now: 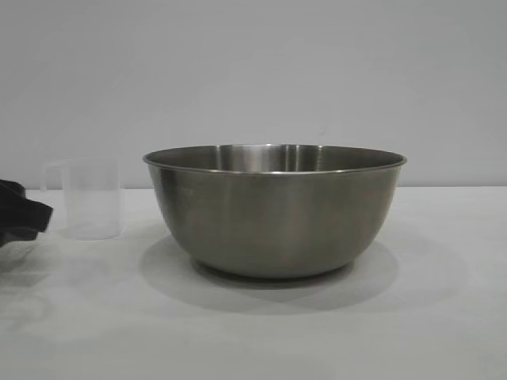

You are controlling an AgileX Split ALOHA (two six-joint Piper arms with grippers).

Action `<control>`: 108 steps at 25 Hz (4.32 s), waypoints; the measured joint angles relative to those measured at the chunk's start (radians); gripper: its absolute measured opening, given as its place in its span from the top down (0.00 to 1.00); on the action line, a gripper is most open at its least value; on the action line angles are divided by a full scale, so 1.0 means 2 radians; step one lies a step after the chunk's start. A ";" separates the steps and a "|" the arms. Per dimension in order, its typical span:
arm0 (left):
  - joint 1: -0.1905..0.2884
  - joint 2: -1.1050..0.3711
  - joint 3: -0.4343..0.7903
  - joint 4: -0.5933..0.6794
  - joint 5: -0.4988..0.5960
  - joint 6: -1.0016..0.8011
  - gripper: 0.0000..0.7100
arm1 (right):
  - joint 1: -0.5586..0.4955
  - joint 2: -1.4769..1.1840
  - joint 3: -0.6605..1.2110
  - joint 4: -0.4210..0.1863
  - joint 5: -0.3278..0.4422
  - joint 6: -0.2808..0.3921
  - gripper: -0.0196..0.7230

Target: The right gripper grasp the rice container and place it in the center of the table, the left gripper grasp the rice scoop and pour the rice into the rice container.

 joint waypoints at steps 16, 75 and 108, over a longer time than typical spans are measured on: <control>0.000 -0.206 0.047 0.049 0.102 -0.036 0.56 | 0.000 0.000 0.000 0.000 0.000 0.000 0.30; 0.000 -1.027 -0.061 0.086 1.144 0.015 0.29 | 0.000 0.000 0.000 0.000 0.000 0.000 0.30; 0.190 -1.028 -0.061 0.086 1.139 0.014 0.29 | 0.000 0.000 0.000 0.000 0.000 0.000 0.30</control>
